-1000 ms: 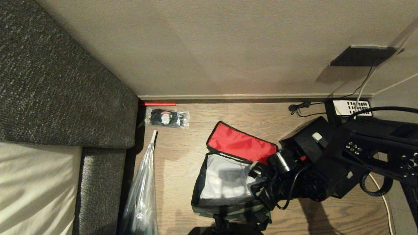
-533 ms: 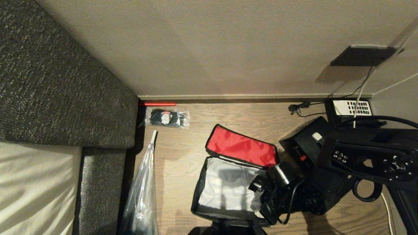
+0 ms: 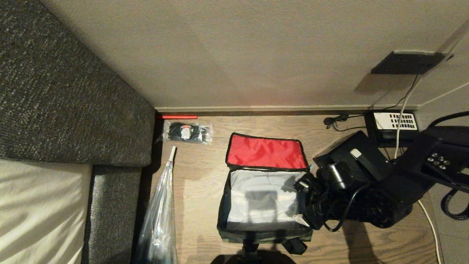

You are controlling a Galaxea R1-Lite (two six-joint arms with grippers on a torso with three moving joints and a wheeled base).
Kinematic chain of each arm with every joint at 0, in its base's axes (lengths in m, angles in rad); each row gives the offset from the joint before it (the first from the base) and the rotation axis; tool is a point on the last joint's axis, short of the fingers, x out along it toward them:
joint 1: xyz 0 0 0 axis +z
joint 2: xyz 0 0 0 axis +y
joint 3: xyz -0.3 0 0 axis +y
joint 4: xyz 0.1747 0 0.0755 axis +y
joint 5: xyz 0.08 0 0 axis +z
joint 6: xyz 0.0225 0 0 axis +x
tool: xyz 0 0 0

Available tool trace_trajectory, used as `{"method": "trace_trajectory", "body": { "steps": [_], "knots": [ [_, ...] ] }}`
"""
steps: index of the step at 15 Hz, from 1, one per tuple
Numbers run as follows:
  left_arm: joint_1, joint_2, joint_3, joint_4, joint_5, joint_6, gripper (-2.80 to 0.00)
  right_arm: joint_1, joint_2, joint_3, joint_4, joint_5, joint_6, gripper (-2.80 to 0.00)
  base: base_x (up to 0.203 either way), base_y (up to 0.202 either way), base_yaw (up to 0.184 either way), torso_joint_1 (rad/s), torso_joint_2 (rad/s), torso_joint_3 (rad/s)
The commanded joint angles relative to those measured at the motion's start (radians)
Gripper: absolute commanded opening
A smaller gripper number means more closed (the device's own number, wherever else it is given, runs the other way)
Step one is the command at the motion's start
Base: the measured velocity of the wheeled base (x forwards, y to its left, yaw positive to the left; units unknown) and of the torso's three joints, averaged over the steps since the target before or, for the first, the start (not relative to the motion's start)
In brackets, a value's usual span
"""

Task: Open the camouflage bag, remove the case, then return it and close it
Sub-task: Grip the handle again

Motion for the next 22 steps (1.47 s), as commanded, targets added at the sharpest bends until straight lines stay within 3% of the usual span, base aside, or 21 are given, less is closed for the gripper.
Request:
{"method": "trace_trajectory", "body": {
  "steps": [1, 5, 8, 11, 13, 16, 22],
  "knots": [
    [0.000, -0.002, 0.002, 0.000, 0.000, 0.000, -2.80, -0.022, -0.115, 0.095, 0.006, -0.010, -0.006, 0.00, 0.000, 0.000, 0.000, 0.000, 0.00, 0.000],
    [0.000, -0.002, 0.003, 0.000, 0.000, 0.000, -2.80, -0.052, -0.179, 0.136, 0.045, -0.032, -0.004, 0.00, 0.000, 0.000, 0.000, 0.000, 0.00, 0.000],
    [0.000, -0.002, 0.002, 0.000, 0.001, 0.000, -2.80, -0.049, -0.123, -0.025, 0.041, -0.028, 0.090, 0.00, 0.000, 0.000, 0.000, 0.000, 0.00, 0.000],
    [0.000, -0.002, 0.002, 0.000, 0.001, 0.000, -2.80, -0.048, -0.007, -0.245, 0.033, 0.010, 0.117, 0.00, 0.000, 0.000, 0.000, 0.000, 0.00, 0.000],
    [0.000, -0.002, 0.002, 0.000, 0.000, 0.000, -2.80, -0.048, 0.074, -0.363, 0.015, 0.099, 0.068, 0.00, 0.000, 0.000, 0.000, 0.000, 0.00, 0.000],
    [0.000, -0.002, 0.002, 0.000, 0.000, 0.000, -2.80, -0.047, 0.157, -0.406, -0.040, 0.251, -0.102, 0.00, 0.000, 0.000, 0.000, 0.000, 0.00, 0.000],
    [0.000, -0.002, 0.002, 0.000, 0.000, 0.000, -2.80, -0.047, 0.180, -0.427, -0.035, 0.288, -0.119, 0.00, 0.000, 0.000, 0.000, 0.000, 0.00, 0.000]
  ]
}}
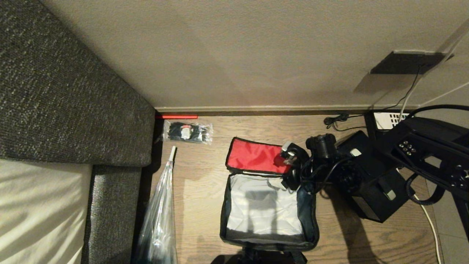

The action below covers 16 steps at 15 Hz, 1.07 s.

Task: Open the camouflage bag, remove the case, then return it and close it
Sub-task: Grip the handle again

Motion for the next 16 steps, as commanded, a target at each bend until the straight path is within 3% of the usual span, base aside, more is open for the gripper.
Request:
{"method": "trace_trajectory", "body": {
  "steps": [1, 5, 6, 16],
  "knots": [
    [0.001, -0.002, 0.002, 0.000, 0.002, 0.000, -2.80, 0.001, 0.038, -0.012, -0.011, 0.002, -0.005, 0.00, 0.000, 0.000, 0.000, 0.000, 0.00, 0.000],
    [0.001, -0.002, 0.002, 0.000, 0.002, 0.000, -2.80, 0.001, 0.105, -0.077, -0.005, -0.004, -0.024, 0.00, 0.000, 0.000, 0.000, 0.000, 0.00, 0.000],
    [0.001, -0.002, 0.002, 0.000, 0.001, 0.000, -2.80, 0.001, 0.110, -0.080, -0.003, -0.004, -0.024, -2.80, 0.000, 0.000, 0.000, 0.000, 0.00, 0.000],
    [0.001, -0.002, 0.002, 0.000, 0.002, 0.000, -2.80, 0.001, 0.044, -0.068, 0.007, -0.010, -0.011, -2.80, 0.000, 0.000, 0.000, 0.000, 0.00, 0.000]
  ]
}}
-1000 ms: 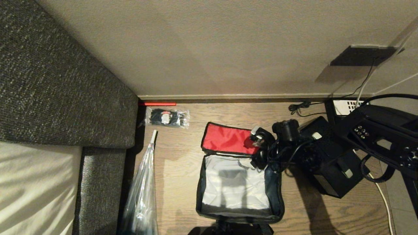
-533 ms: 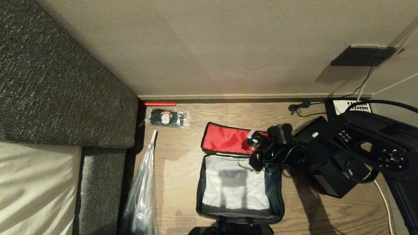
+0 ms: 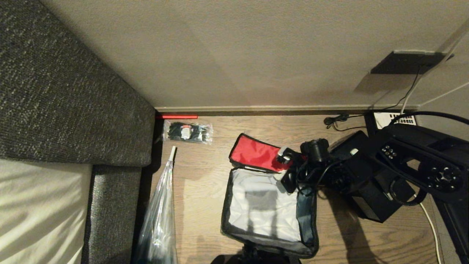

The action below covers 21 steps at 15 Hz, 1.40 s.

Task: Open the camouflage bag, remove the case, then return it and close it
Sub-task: Grip the handle again

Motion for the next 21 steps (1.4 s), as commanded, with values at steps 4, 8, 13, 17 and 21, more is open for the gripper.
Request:
{"method": "trace_trajectory", "body": {
  "steps": [4, 8, 13, 17, 21],
  "knots": [
    [0.000, -0.002, 0.002, 0.000, 0.000, 0.000, -2.80, 0.000, -0.072, -0.040, -0.002, 0.007, -0.003, -2.80, 0.000, 0.000, 0.000, 0.000, 0.00, 0.000],
    [0.000, -0.002, 0.002, 0.000, 0.001, 0.000, -2.80, 0.015, -0.054, -0.112, -0.001, 0.063, -0.010, -2.80, 0.000, 0.000, 0.000, 0.000, 0.00, 0.000],
    [0.000, -0.002, 0.002, 0.000, 0.000, 0.000, -2.80, 0.016, -0.005, -0.232, 0.033, 0.097, -0.071, -2.80, 0.000, 0.000, 0.000, 0.000, 0.00, 0.000],
    [0.000, -0.002, 0.002, 0.000, 0.000, 0.000, -2.80, -0.016, 0.012, -0.239, 0.048, 0.097, -0.101, -2.80, 0.000, 0.000, 0.000, 0.000, 0.00, 0.000],
    [0.000, -0.002, 0.002, 0.000, 0.000, 0.000, -2.80, -0.062, 0.019, -0.257, 0.061, 0.097, -0.130, -2.80, 0.000, 0.000, 0.000, 0.000, 0.00, 0.000]
  ]
}}
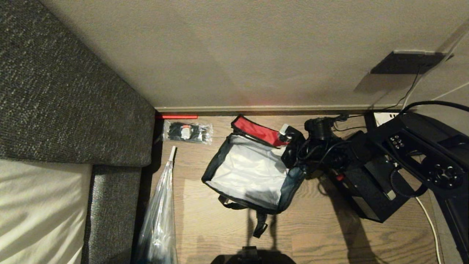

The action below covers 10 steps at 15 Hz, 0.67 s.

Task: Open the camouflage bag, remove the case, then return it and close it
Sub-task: Grip the handle again

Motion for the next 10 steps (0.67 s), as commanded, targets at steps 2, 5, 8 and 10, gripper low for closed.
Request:
{"method": "trace_trajectory", "body": {
  "steps": [2, 5, 8, 10],
  "knots": [
    [0.001, -0.002, 0.003, 0.000, 0.000, 0.000, -2.80, -0.034, 0.016, -0.066, 0.037, 0.002, -0.014, -2.80, 0.000, 0.000, 0.000, 0.000, 0.00, 0.000],
    [0.001, -0.002, 0.002, 0.000, 0.001, 0.000, -2.80, -0.051, 0.017, -0.091, 0.080, -0.003, -0.014, -2.80, 0.000, 0.000, 0.000, 0.000, 0.00, 0.000],
    [0.000, -0.002, 0.002, 0.000, 0.001, 0.000, -2.80, -0.053, 0.018, -0.149, 0.082, -0.004, -0.018, -2.80, 0.000, 0.000, 0.000, 0.000, 0.00, 0.000],
    [-0.001, -0.002, 0.002, 0.000, 0.001, 0.000, -2.80, -0.053, 0.002, -0.156, 0.116, -0.003, -0.009, -2.80, 0.000, 0.000, 0.000, 0.000, 0.00, 0.000]
  ]
}}
